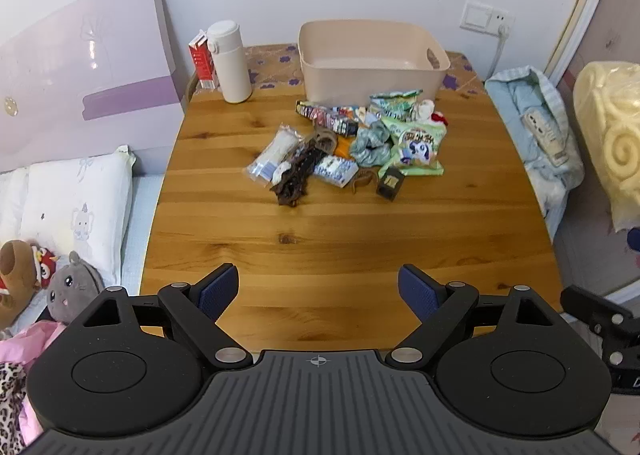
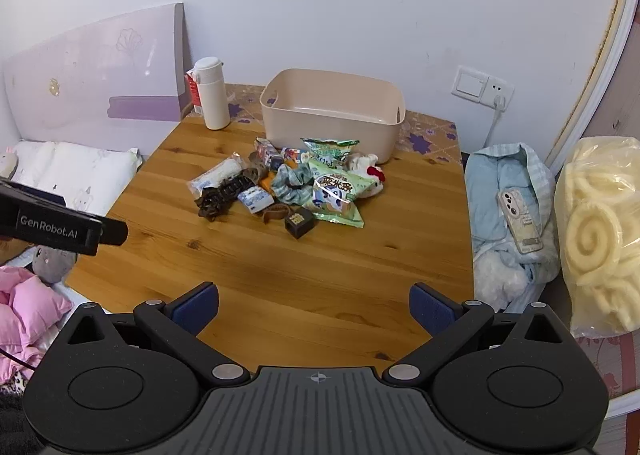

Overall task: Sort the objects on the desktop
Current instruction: 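Move both tools toward the pile of items on the table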

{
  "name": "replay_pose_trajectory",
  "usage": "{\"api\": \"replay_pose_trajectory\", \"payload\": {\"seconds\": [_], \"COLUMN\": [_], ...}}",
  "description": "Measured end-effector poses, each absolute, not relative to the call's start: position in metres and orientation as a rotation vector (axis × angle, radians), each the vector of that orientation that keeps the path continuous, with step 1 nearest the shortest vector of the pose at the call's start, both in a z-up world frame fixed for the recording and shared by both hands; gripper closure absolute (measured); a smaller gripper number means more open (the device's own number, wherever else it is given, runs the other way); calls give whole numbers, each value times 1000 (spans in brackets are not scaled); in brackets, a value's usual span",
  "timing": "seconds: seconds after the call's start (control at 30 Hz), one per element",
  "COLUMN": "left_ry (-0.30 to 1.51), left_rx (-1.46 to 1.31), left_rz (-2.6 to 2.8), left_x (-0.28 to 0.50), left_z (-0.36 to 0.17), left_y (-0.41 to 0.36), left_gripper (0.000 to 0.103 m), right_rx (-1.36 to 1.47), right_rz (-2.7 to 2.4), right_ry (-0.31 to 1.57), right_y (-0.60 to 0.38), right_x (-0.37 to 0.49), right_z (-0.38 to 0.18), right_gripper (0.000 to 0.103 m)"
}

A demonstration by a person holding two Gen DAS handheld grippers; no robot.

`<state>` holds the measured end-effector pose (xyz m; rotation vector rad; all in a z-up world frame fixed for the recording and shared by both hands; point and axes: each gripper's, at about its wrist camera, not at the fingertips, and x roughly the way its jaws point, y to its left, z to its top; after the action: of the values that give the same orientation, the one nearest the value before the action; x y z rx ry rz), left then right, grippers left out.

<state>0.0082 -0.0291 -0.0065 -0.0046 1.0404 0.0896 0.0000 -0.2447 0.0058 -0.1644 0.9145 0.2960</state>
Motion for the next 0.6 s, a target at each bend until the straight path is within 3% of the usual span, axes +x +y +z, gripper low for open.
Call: {"api": "replay_pose_trajectory", "payload": {"seconds": [0.6], "left_ry": [1112], "left_rx": [-9], "left_rz": [49], "left_x": [77], "left_z": [-33], "left_y": [-2], "left_gripper": [14], "right_rx": [-94], "right_rz": [256], "right_ry": [991], "right_y": [-230], "right_x": [75], "right_z": [-27], "right_gripper": [0]}}
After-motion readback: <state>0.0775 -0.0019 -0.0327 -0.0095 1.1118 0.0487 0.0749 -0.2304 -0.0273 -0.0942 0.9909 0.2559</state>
